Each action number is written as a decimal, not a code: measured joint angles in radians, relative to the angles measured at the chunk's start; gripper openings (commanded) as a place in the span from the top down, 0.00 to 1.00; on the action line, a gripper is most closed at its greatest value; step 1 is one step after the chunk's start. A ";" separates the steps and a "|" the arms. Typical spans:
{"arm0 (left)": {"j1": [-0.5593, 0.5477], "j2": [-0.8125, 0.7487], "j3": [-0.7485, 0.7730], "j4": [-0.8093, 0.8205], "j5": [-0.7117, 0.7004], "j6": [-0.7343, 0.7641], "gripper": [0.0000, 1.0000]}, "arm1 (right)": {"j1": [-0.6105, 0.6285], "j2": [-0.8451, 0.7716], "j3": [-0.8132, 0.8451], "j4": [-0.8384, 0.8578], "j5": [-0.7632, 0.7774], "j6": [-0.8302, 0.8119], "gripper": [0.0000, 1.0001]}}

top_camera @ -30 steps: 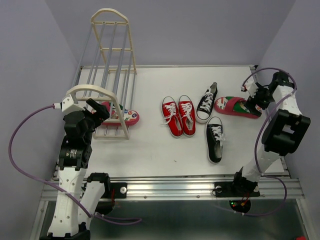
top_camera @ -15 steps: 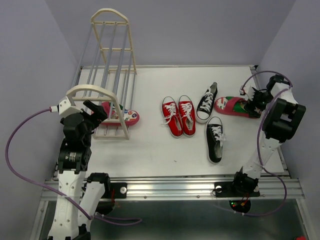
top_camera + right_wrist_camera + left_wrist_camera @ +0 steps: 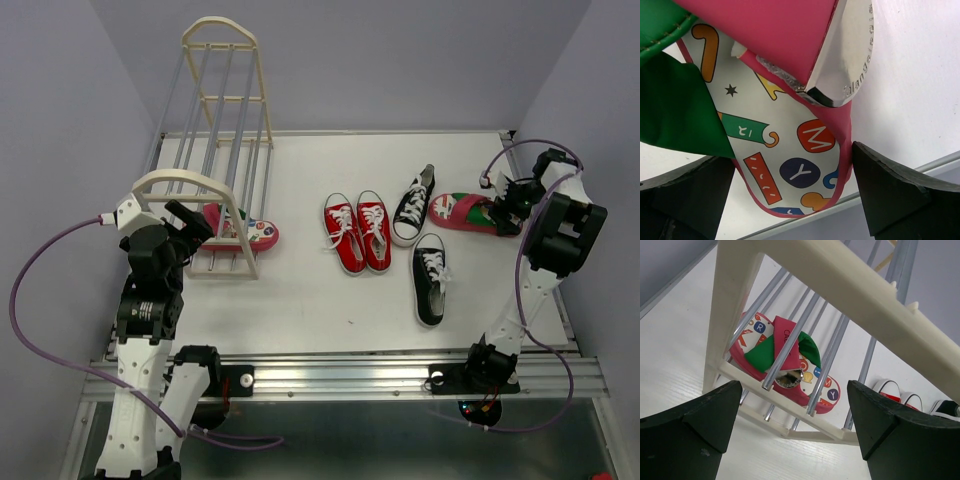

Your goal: Place and organize the shoes onto the shoe shelf

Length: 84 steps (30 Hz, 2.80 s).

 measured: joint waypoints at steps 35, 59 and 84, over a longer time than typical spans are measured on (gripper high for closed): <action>0.000 -0.004 0.000 -0.023 -0.029 -0.015 0.01 | -0.020 -0.072 -0.131 0.096 -0.058 0.010 0.99; 0.000 -0.070 0.000 -0.018 0.009 -0.013 0.01 | -0.224 -0.518 -0.281 0.016 -0.319 0.006 0.99; 0.000 -0.082 -0.001 0.016 0.090 -0.014 0.01 | -0.221 -0.930 -0.452 0.693 -0.775 0.782 0.99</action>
